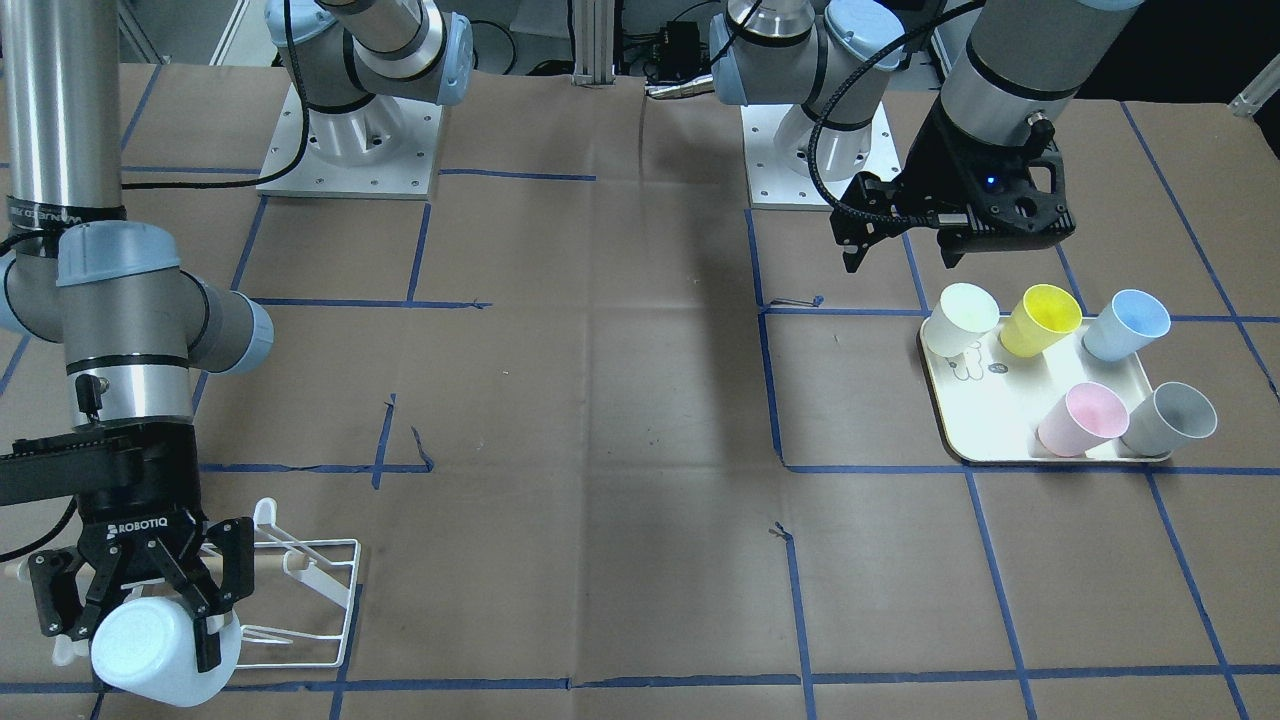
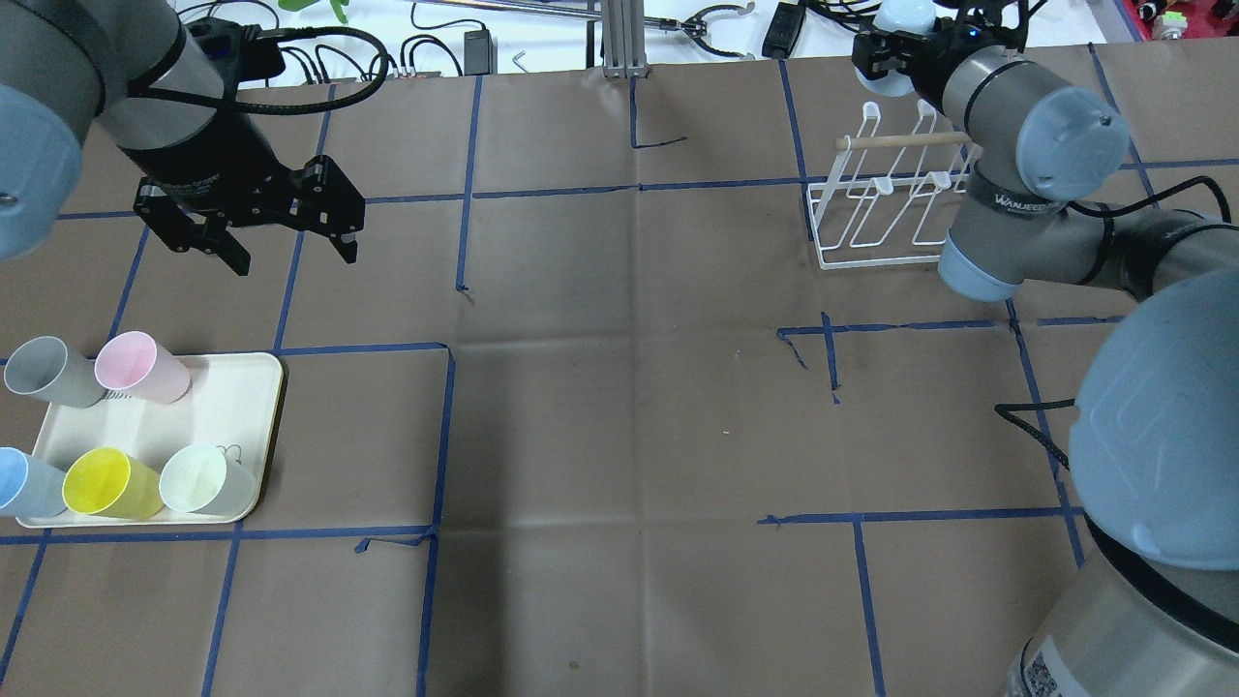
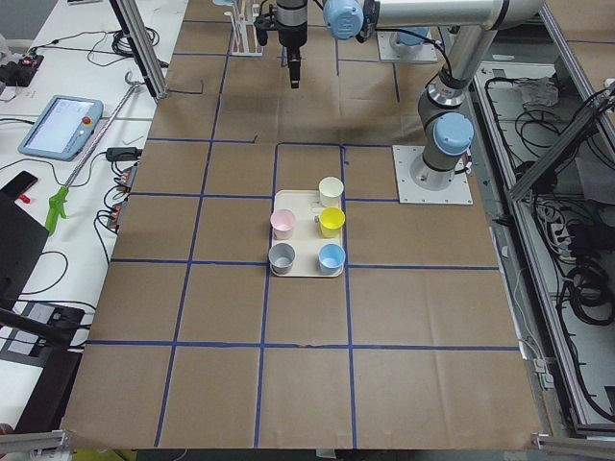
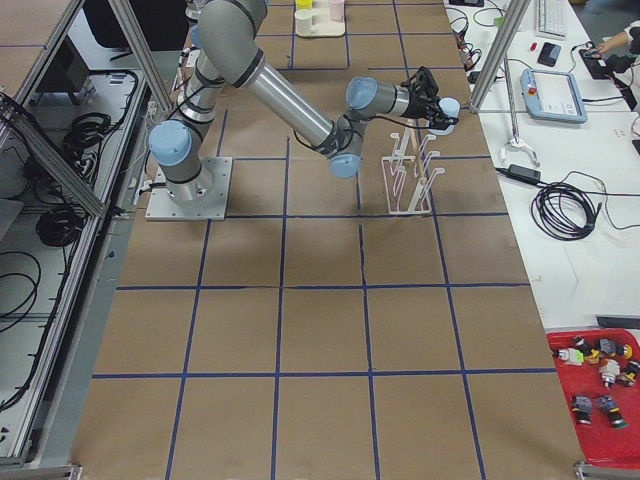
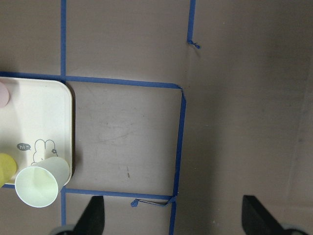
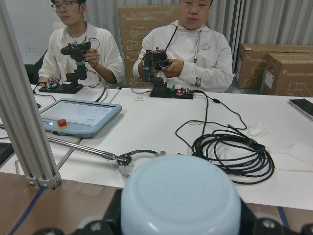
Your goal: Transfer IKEA cup to right arm and place on rack
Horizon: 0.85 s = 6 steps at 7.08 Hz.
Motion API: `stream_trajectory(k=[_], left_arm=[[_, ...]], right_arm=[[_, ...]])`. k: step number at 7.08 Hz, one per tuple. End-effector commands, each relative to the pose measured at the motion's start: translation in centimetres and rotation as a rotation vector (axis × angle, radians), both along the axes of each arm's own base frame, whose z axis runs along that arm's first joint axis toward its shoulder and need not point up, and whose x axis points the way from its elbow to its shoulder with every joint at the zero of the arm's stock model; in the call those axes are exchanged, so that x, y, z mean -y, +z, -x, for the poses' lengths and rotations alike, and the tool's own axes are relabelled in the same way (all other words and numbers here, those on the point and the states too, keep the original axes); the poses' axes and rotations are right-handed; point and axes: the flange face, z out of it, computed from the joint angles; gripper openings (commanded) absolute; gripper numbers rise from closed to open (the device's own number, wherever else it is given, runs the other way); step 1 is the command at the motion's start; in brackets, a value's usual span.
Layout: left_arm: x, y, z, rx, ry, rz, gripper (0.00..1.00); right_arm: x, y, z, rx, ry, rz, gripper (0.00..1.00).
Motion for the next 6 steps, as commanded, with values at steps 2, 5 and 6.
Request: stream_trajectory(k=[2,5,6], left_arm=[[-5.0,-3.7,-11.3,-0.038,-0.006,-0.069,0.99],[-9.6,-7.6,-15.6,0.009,0.039,-0.086,0.98],[-9.8,-8.7,-15.5,0.01,0.039,-0.083,0.98]], right_arm=[[-0.9,-2.6,-0.4,0.015,0.011,-0.056,0.14],[-1.7,-4.1,-0.5,0.028,0.005,-0.095,0.2],[-1.6,-3.6,-0.4,0.026,0.005,-0.086,0.86]])
